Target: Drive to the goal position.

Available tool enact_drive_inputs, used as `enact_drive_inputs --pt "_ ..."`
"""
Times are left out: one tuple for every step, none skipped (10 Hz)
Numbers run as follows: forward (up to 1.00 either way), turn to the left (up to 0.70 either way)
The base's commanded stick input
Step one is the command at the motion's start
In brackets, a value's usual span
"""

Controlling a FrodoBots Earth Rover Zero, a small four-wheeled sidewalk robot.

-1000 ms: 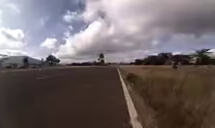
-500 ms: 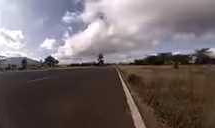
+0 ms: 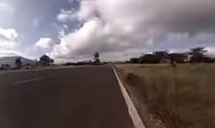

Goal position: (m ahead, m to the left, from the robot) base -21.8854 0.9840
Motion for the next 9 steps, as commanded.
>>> enact_drive_inputs --pt "0.81 -0.30" --pt "0.81 -0.29" --pt "0.81 -0.28" --pt "0.81 0.00" --pt "0.81 0.00" --pt "0.81 -0.12" --pt "0.81 -0.27" --pt "0.82 -0.29" --pt "0.84 -0.30"
